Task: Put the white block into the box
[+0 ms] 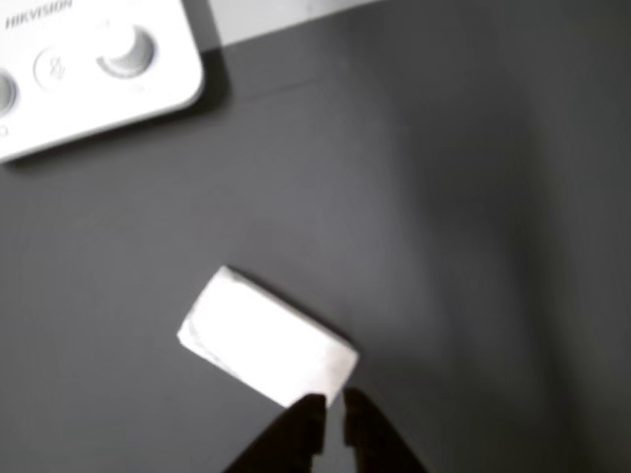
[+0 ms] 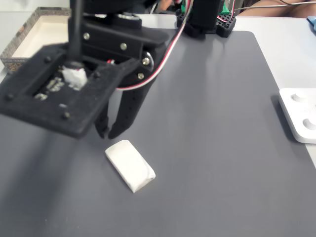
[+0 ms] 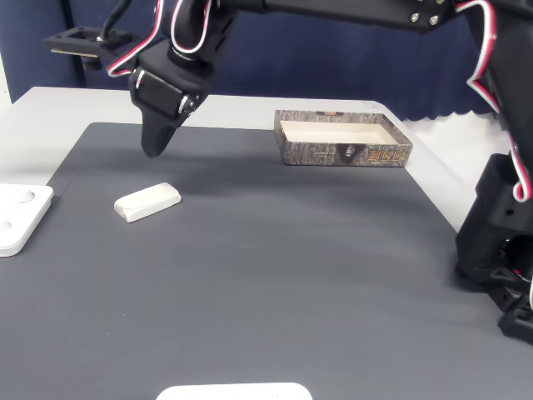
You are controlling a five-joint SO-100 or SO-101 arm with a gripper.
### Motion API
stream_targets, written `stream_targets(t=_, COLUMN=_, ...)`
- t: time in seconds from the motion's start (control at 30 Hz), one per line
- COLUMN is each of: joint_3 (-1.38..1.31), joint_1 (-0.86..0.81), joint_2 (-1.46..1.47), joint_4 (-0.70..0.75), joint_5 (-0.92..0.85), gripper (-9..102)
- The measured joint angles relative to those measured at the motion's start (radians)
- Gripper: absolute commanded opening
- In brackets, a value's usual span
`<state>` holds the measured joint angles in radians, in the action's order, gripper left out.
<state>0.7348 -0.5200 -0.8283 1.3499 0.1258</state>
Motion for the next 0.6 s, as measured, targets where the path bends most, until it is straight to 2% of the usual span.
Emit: stream_targets(t=0.6, joint_3=-0.394, joint_1=0.035, joint_2=0.178, joint_4=0.298, joint_5=0.0, gripper=-2)
